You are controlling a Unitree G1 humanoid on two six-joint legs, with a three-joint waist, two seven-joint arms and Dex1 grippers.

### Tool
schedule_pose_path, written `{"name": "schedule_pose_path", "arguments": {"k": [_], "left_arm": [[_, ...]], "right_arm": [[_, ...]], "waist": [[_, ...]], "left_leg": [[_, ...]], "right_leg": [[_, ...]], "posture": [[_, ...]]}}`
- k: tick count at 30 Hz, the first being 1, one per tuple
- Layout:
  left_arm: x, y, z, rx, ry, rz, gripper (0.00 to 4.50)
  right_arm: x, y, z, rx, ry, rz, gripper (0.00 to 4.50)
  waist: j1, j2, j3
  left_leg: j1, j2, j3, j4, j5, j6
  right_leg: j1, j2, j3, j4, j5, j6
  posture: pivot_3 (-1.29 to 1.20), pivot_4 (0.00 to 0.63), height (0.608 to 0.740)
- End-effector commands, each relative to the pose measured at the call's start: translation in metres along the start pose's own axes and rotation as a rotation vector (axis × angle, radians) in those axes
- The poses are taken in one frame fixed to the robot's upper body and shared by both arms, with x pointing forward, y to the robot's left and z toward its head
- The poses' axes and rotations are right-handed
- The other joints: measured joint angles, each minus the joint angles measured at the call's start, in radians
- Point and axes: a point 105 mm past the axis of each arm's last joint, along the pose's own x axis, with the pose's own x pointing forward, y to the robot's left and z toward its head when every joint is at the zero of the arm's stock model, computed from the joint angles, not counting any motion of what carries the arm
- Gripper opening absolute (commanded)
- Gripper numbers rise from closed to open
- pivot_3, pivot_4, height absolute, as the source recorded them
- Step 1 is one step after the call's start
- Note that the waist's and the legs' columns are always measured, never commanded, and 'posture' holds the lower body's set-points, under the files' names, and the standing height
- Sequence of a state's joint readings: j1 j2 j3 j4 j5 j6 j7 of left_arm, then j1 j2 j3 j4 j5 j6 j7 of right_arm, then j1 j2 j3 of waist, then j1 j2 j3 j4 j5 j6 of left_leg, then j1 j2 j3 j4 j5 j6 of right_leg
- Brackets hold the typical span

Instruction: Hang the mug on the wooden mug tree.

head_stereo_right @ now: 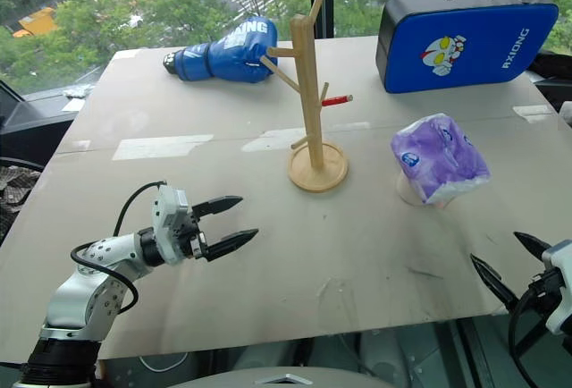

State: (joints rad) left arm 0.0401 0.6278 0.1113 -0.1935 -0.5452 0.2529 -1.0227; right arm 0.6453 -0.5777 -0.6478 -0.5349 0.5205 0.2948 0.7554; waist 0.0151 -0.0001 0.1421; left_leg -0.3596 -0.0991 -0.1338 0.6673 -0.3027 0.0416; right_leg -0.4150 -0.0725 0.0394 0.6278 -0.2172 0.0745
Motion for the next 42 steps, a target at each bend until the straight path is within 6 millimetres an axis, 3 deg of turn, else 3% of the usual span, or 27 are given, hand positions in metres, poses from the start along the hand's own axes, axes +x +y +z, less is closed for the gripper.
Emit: {"name": "schedule_pose_path", "arguments": {"k": [1, 4, 10, 18, 26, 29, 37, 42], "left_arm": [[0.004, 0.0, 0.025, 0.039, -0.052, -0.022, 4.5], [0.014, -0.005, 0.052, 0.06, -0.135, -0.092, 4.5], [0.018, -0.027, 0.07, 0.098, -0.168, -0.248, 4.5], [0.016, -0.036, 0.069, 0.112, -0.147, -0.314, 4.5], [0.017, -0.036, 0.067, 0.124, -0.147, -0.282, 4.5], [0.016, -0.035, 0.065, 0.124, -0.149, -0.26, 4.5], [0.016, -0.035, 0.06, 0.121, -0.147, -0.239, 4.5], [0.019, -0.033, 0.058, 0.12, -0.15, -0.249, 4.5]], "right_arm": [[-0.003, -0.005, 0.025, -0.079, -0.066, -0.021, 4.48], [0.005, -0.004, 0.058, -0.182, -0.105, -0.045, 4.48], [0.02, 0.007, 0.094, -0.316, -0.13, 0.024, 4.48], [0.043, 0.023, 0.095, -0.615, -0.04, 0.093, 4.48], [0.072, 0.012, 0.081, -0.729, -0.028, 0.065, 4.48], [0.075, 0.014, 0.086, -0.715, -0.055, 0.082, 3.71], [0.07, 0.019, 0.11, -0.7, -0.119, 0.082, 0.1], [0.058, 0.003, 0.142, -0.672, -0.194, -0.063, 0.01]], "waist": [[0.0, 0.0, 0.0], [0.001, 0.001, 0.001], [-0.002, 0.001, 0.001], [0.001, 0.0, 0.001], [-0.001, -0.001, 0.002], [-0.001, -0.001, 0.002], [0.0, -0.001, 0.002], [0.0, -0.001, 0.002]], "left_leg": [[0.0, 0.0, 0.0, 0.0, 0.0, 0.0], [-0.001, 0.0, 0.0, 0.001, 0.0, 0.0], [0.0, 0.0, 0.0, 0.001, 0.0, 0.0], [-0.002, 0.0, 0.0, 0.001, 0.0, 0.0], [-0.002, 0.0, 0.0, 0.001, 0.0, 0.0], [-0.002, 0.0, 0.0, 0.001, 0.0, 0.0], [-0.002, 0.0, 0.0, 0.001, 0.0, 0.0], [-0.002, 0.0, 0.0, 0.001, 0.0, 0.0]], "right_leg": [[0.0, 0.0, 0.0, 0.0, 0.0, 0.0], [0.0, 0.0, -0.001, 0.0, 0.0, 0.0], [-0.001, 0.001, 0.0, 0.0, 0.0, 0.0], [-0.001, 0.0, -0.002, -0.001, 0.0, 0.0], [-0.001, 0.001, -0.002, -0.001, 0.0, 0.0], [-0.001, 0.001, -0.001, -0.001, 0.0, 0.0], [-0.001, 0.001, -0.001, -0.001, 0.0, 0.0], [-0.001, 0.001, -0.001, -0.001, 0.0, 0.0]], "posture": [[0.0, 0.15, 0.74], [0.0, 0.15, 0.74], [0.0, 0.15, 0.74], [0.0, 0.15, 0.74], [0.0, 0.15, 0.74], [0.0, 0.15, 0.74], [0.0, 0.15, 0.74], [0.0, 0.15, 0.74]]}}
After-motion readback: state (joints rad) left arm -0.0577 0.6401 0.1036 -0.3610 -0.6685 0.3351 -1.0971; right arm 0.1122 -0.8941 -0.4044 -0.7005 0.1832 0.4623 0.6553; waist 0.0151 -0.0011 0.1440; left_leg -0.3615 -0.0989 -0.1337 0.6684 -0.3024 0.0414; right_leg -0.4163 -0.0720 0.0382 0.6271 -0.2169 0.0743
